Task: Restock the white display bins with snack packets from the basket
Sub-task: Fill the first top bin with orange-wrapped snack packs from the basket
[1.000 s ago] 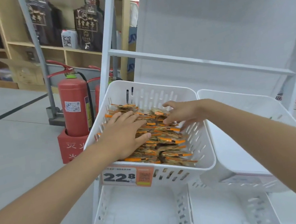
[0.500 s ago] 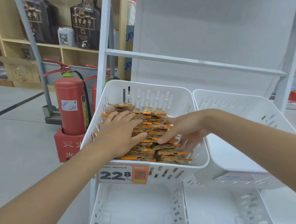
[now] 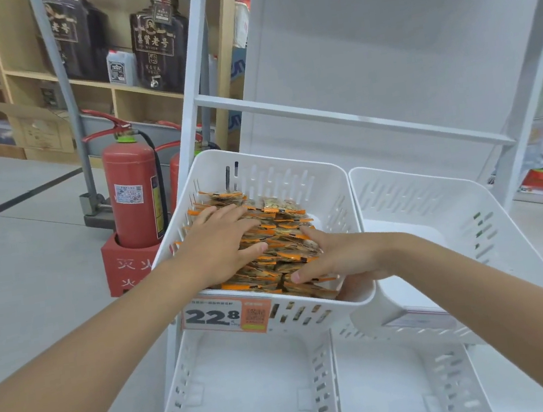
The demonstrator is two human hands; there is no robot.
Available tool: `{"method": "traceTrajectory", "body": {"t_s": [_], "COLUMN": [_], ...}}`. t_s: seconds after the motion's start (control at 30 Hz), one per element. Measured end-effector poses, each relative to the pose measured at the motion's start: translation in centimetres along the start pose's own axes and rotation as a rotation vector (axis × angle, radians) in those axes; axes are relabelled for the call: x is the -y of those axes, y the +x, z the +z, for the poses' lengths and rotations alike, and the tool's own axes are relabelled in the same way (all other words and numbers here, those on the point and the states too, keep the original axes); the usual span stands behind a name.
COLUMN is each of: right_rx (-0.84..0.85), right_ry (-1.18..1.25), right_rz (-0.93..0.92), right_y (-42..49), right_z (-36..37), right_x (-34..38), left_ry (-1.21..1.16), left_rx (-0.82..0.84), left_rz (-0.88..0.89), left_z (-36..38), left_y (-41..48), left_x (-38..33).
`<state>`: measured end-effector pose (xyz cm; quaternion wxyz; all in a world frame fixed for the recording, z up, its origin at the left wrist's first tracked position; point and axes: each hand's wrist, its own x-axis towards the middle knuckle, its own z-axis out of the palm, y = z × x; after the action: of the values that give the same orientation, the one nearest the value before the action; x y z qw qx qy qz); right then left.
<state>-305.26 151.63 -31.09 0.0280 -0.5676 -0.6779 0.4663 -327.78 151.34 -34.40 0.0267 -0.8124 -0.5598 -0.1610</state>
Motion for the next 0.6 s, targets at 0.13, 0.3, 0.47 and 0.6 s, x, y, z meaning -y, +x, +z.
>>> {"method": "traceTrajectory", "body": {"t_s": [0.13,0.3,0.47,0.6], "right_rx": [-0.263,-0.732,-0.845,-0.714], "right_ry": [-0.129,-0.183,-0.161,-0.269], "right_rz": [-0.081,-0.291,-0.417,-0.366], "right_y": [-2.7,-7.9,-15.2,-20.3], "right_z": [0.3,3.0,9.8,16.2], "right_x": [1.9,0.9,-2.3,-7.6], "left_ry": [-0.099,-0.309,-0.497,-0.603], "left_rx": [-0.076,-0.190,-0.114,0.105], "left_rz": [-0.008,-0.130,-0.157,-0.225], "left_z": [-1.7,-4.6,-4.7,-0.4], "left_y": [-1.3,-6.3,-14.3,-22.8], "left_x": [-0.6,-5.1,-12.6,-16.7]}}
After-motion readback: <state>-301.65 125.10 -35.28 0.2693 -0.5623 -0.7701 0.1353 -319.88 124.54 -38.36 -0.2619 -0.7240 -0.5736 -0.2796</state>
